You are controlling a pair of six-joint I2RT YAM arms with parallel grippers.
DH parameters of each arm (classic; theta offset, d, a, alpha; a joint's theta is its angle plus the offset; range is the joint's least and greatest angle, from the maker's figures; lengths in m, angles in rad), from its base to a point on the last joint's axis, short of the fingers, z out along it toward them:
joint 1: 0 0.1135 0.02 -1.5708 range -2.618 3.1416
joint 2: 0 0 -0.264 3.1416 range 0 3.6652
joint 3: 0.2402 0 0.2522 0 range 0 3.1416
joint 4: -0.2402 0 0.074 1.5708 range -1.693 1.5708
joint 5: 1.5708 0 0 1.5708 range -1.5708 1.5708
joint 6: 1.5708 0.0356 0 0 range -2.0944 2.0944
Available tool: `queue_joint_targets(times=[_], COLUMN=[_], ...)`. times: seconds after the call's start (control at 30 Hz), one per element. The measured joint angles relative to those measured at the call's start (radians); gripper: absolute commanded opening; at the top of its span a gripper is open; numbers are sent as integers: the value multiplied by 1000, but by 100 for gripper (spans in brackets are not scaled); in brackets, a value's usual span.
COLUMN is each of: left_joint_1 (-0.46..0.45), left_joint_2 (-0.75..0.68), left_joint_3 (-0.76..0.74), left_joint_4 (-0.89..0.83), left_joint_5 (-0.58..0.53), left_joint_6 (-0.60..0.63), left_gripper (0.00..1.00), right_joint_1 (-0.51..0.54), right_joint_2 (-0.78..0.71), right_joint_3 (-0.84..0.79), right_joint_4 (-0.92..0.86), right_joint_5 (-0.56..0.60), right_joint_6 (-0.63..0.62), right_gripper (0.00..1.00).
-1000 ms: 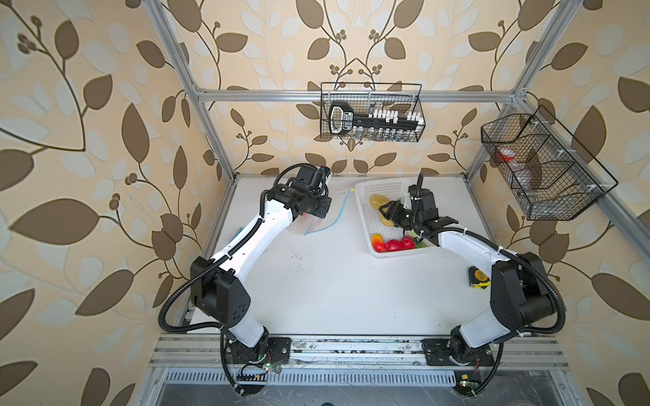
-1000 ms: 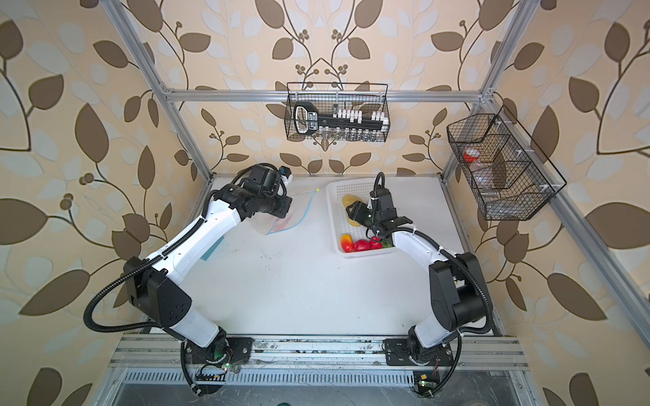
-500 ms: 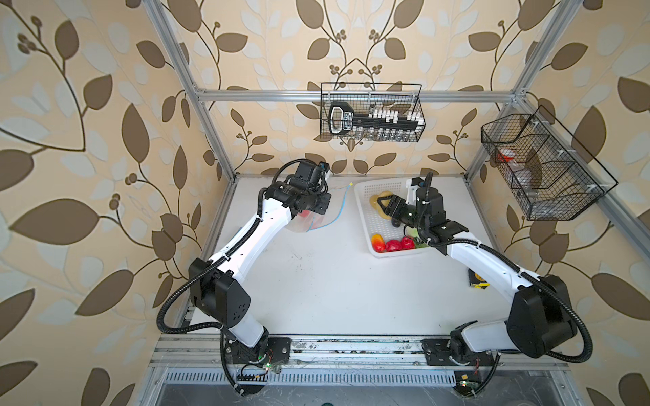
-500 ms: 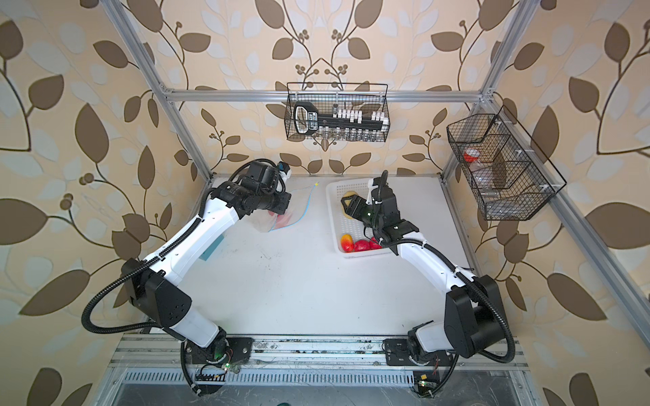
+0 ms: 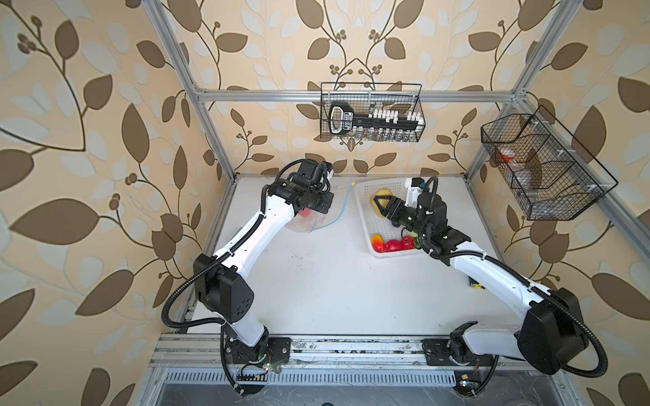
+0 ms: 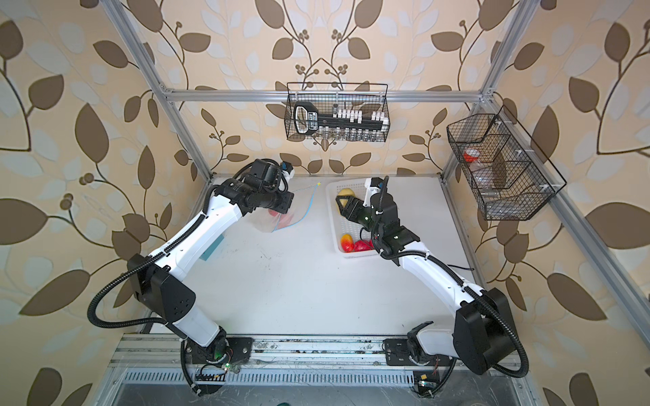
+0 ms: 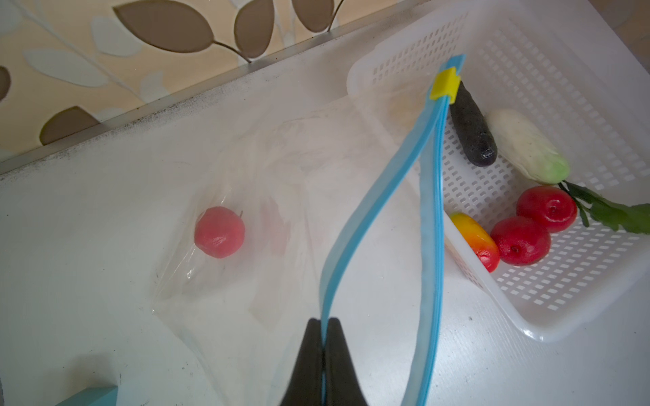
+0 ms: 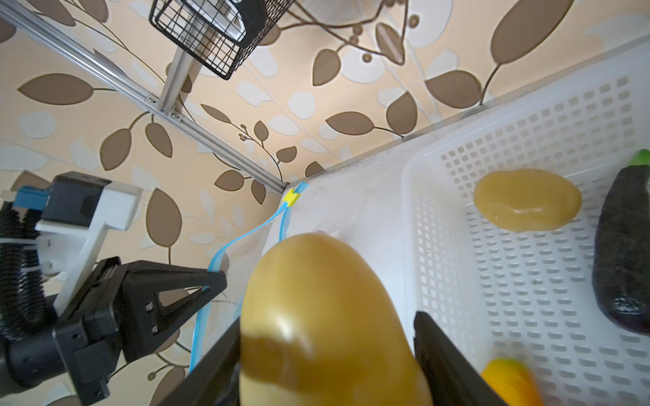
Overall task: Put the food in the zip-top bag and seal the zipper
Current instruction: 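Carry the yellow potato with the right gripper toward the bag mouth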
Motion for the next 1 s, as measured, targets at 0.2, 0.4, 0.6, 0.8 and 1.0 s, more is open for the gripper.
queue_joint_targets(times=[0.2,0.4,0.6,0.8,1.0], left_joint_1=[0,0,0,0,0], left_joint_2=[14,33,37,42,61], left_joint_3=[6,11,19,22,44], left_joint_4=[-2,-5,0,2,-1], left_joint_5=[2,13,18,20,26], left_joint_6=[-4,-5,-12,-32,-41], left_gripper=[0,0,0,0,0], right_joint_1=[24,67,91,139,166], right_joint_2=[0,0,14,70,138], right_joint_3=[0,1,27,59,92], right_joint_4=[37,79,107,141,164], right_joint_5=[6,13,13,12,8], right_joint_6=[0,-4,-3,0,6], right_gripper=[31,31,31,31,31])
